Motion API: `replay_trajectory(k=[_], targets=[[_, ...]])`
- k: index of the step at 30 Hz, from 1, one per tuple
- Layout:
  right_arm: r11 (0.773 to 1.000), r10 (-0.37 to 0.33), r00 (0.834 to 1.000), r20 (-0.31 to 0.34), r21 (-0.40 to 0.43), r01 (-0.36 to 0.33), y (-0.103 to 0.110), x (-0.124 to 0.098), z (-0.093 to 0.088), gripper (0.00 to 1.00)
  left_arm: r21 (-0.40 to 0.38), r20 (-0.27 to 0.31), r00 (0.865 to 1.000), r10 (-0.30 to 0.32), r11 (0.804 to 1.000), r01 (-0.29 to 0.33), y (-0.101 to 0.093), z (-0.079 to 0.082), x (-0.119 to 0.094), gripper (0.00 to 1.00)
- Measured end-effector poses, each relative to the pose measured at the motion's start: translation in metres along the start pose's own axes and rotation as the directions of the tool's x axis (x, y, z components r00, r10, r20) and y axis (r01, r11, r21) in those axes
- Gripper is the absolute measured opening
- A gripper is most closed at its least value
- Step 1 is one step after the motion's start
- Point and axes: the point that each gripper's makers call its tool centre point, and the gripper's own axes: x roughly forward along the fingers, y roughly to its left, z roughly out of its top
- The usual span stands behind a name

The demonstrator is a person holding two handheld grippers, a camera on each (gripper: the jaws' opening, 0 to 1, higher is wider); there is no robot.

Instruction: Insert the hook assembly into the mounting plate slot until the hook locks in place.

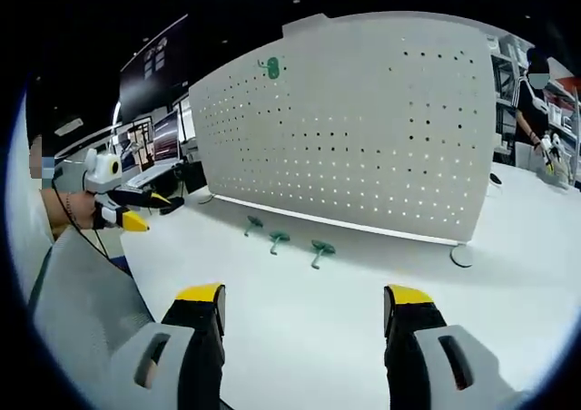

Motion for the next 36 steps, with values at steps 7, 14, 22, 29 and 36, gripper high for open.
replay_trajectory(k=[7,14,22,29,36], targets=[[1.000,0.002,1.000,-0.015,-0.024,-0.002,0.004,0.002,-0.004,0.68,-0.002,-0.003,1.000,0.011,1.000,-0.011,0.006,-0.001,-0.003,0.73],[1.000,0.003,1.000,-0.009,-0.005,-0.003,0.004,0.002,-0.005,0.68,-0.008,-0.006,1.000,0.020,1.000,-0.020,0.012,-0.001,-0.005,0.73],[1.000,0.011,1.000,-0.005,-0.007,-0.011,0.007,0.003,-0.004,0.68,0.039,-0.032,0.999,-0.010,0.999,0.011,0.013,0.005,0.005,0.73],[1.000,0.012,1.000,0.002,-0.002,-0.012,0.005,0.002,-0.003,0.68,0.072,-0.068,0.997,-0.033,0.997,0.038,0.020,0.008,0.018,0.72],[1.000,0.021,1.000,0.001,-0.023,-0.021,0.008,0.002,0.001,0.68,0.114,-0.102,0.993,-0.051,0.992,0.062,0.029,0.010,0.029,0.72]])
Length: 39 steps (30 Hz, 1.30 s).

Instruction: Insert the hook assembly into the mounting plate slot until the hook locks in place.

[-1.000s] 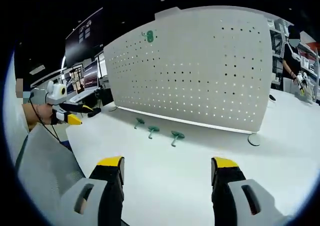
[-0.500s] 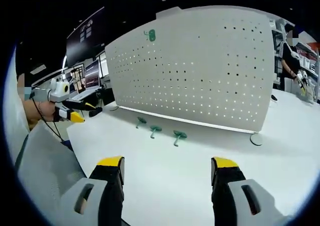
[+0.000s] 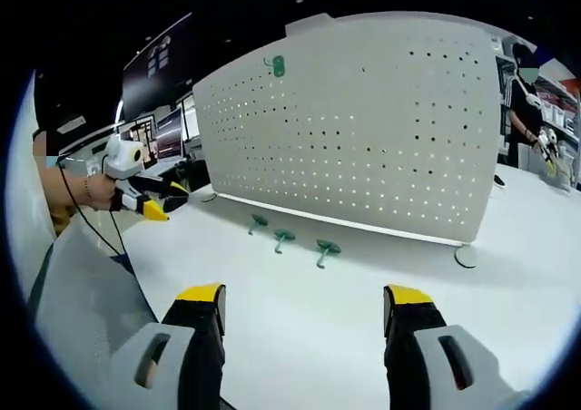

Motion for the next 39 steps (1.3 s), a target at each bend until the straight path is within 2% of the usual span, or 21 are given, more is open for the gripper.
replay_trajectory(k=[6,16,25,30,39], targets=[[1.000,0.007,1.000,-0.005,-0.015,-0.007,0.003,0.001,0.001,0.68,0.014,-0.018,1.000,-0.013,1.000,0.013,0.008,0.001,0.005,0.72],[0.999,0.020,1.000,-0.014,-0.030,-0.020,0.006,0.002,0.000,0.68,0.088,-0.100,0.993,-0.056,0.994,0.065,0.011,-0.002,0.019,0.73],[0.999,0.020,1.000,-0.010,-0.027,-0.020,0.007,0.002,-0.001,0.68,0.164,-0.172,0.981,-0.088,0.979,0.117,0.012,-0.004,0.030,0.73],[0.999,0.019,1.000,-0.008,-0.033,-0.019,0.008,0.002,0.001,0.68,0.221,-0.204,0.974,-0.102,0.964,0.148,0.012,-0.005,0.035,0.72],[0.999,0.028,0.999,-0.015,-0.037,-0.029,0.011,0.003,0.000,0.68,0.269,-0.250,0.962,-0.110,0.947,0.178,0.021,-0.005,0.050,0.72]])
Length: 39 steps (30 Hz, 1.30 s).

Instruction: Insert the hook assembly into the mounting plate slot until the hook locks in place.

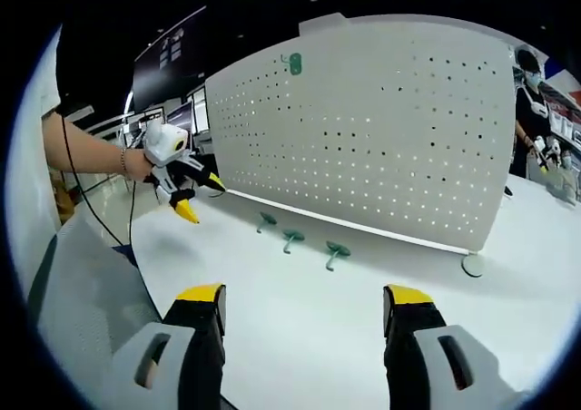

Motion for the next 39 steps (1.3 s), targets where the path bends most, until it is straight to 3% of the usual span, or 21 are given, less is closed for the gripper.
replay_trajectory(k=[17,39], targets=[[1.000,0.015,1.000,-0.010,-0.016,-0.015,0.004,0.001,-0.002,0.68,0.100,-0.075,0.996,-0.053,0.993,0.060,0.008,0.007,0.029,0.71],[1.000,0.018,1.000,-0.014,-0.005,-0.018,0.005,0.003,-0.004,0.68,0.214,-0.168,0.979,-0.117,0.965,0.152,0.014,0.006,0.057,0.71]])
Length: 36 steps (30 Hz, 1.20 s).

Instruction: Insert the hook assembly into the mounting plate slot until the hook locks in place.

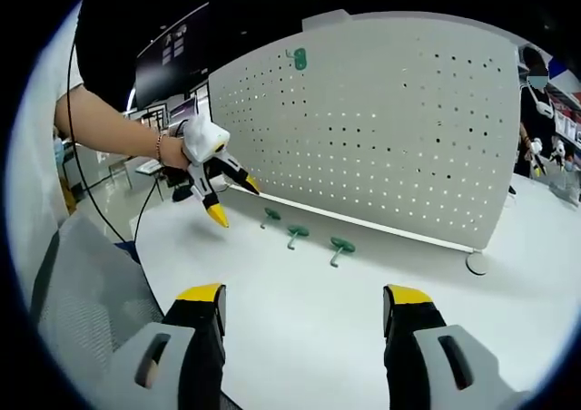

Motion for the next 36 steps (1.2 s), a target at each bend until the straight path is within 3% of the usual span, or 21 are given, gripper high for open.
replay_trajectory(k=[23,36], targets=[[1.000,0.007,1.000,-0.030,-0.008,-0.008,0.001,0.002,-0.004,0.68,0.078,-0.056,0.995,-0.080,0.993,0.084,0.008,0.002,0.024,0.70],[1.000,0.002,1.000,-0.029,0.004,-0.002,-0.001,0.001,-0.006,0.68,0.106,-0.103,0.982,-0.160,0.980,0.170,0.002,0.003,0.038,0.69]])
